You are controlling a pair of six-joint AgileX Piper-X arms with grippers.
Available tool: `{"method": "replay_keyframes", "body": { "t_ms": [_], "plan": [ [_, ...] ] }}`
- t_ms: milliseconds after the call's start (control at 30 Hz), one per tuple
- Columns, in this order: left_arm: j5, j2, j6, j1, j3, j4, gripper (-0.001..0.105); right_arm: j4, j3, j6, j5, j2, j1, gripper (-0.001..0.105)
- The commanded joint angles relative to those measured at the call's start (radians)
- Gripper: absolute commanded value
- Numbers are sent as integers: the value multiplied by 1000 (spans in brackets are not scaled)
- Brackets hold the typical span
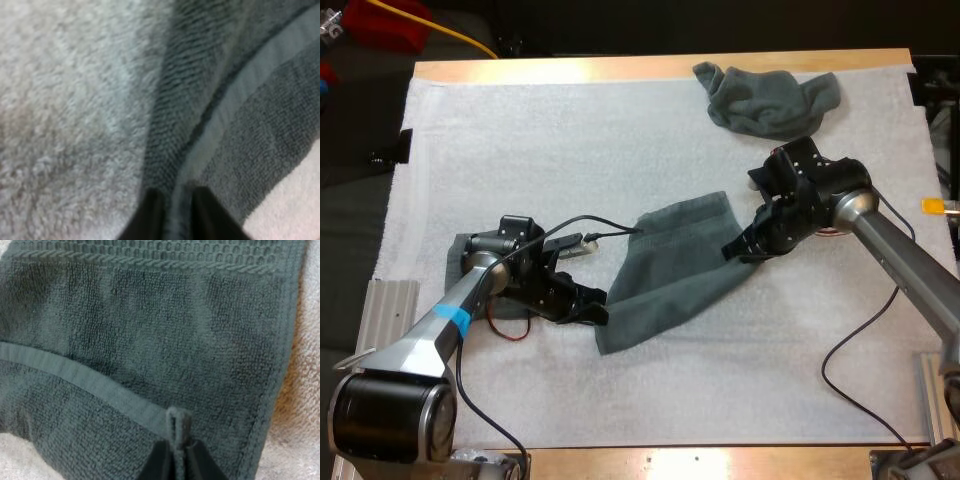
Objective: Pick towel from pile, fold and stack
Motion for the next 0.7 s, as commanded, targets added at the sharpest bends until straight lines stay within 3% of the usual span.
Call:
{"method": "replay_keyframes", "body": {
  "t_ms": [0, 433, 667],
  "plan": [
    [-16, -2, 16, -4, -3, 10, 3, 14, 1, -6, 3, -9, 2, 1],
    [-38, -206, 50, -4, -19, 47, 0, 9, 1, -5, 7, -50, 2, 1],
    [-38, -344, 50, -4, -146, 114, 0, 6, 1, 17, 44, -162, 2, 1]
  ]
}}
